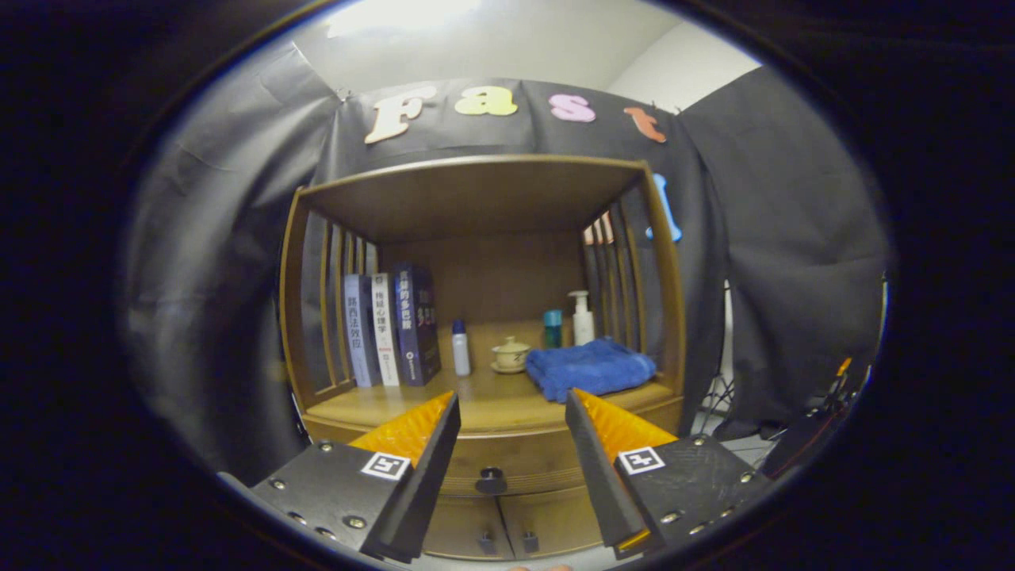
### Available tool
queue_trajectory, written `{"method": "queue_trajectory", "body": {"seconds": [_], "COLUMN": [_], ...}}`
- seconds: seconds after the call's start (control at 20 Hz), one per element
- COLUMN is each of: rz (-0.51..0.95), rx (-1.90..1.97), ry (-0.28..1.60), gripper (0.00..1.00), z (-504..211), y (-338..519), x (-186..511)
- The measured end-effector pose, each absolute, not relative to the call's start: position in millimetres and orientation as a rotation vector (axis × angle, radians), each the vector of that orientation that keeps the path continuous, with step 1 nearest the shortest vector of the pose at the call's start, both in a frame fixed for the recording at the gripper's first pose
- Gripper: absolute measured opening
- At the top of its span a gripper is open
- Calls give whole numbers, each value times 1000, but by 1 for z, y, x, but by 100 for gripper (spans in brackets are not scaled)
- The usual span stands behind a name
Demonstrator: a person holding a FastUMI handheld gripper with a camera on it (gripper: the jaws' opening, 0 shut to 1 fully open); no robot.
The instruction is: Pull open the drawer, take out the items inside it, and place them on the countertop above the cabinet.
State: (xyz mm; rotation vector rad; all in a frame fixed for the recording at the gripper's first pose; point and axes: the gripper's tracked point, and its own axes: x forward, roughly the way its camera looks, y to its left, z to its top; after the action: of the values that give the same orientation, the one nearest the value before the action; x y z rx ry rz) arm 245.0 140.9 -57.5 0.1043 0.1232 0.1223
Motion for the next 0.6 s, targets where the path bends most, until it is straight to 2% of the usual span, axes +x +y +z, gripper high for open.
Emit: {"method": "queue_trajectory", "body": {"seconds": [0.5, 0.6], "rz": [237, 214], "rx": [60, 34], "ry": [421, 470], "gripper": [81, 74], "z": [-189, -208], "y": [177, 173], "x": [283, 289]}}
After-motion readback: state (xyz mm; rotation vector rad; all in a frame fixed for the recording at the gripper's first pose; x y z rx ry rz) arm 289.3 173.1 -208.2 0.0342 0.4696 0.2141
